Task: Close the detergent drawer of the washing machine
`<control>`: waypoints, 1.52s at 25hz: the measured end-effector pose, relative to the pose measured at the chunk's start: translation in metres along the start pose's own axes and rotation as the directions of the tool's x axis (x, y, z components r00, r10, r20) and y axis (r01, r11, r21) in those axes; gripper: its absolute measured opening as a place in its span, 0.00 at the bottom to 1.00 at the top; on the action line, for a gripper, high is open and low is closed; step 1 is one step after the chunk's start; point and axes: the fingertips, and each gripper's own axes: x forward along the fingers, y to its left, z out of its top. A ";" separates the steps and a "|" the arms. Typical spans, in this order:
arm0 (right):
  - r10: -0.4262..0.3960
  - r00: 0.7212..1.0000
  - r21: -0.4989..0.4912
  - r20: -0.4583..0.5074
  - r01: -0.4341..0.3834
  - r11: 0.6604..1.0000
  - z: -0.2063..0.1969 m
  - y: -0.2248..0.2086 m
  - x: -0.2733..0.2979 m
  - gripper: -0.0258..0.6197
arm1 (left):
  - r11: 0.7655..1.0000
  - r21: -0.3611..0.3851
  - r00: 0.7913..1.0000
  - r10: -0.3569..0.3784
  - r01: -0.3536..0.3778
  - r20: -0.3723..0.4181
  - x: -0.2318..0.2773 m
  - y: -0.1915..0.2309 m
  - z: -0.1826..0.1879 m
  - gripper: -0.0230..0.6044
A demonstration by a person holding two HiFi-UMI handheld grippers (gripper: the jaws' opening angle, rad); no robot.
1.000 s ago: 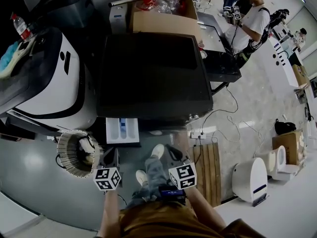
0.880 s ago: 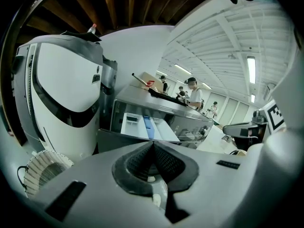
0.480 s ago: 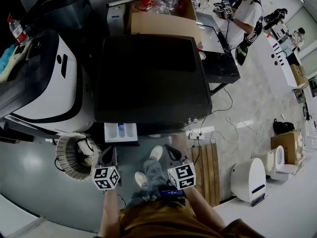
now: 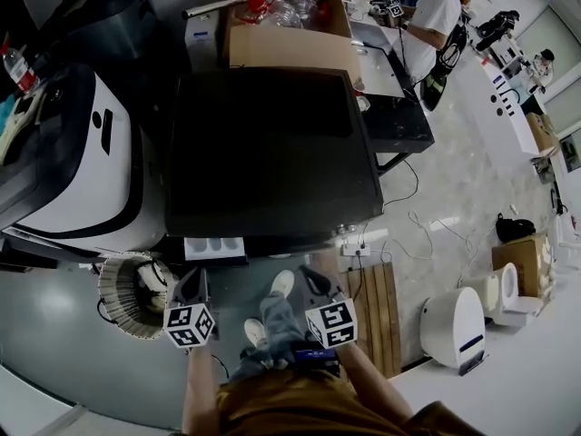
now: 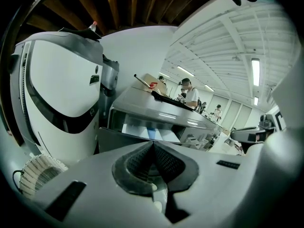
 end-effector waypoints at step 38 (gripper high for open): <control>0.019 1.000 -0.014 0.013 -0.019 1.000 0.027 -0.015 0.027 0.06 | 0.999 -0.019 0.999 0.046 -0.045 0.027 0.043 0.011 0.038 0.08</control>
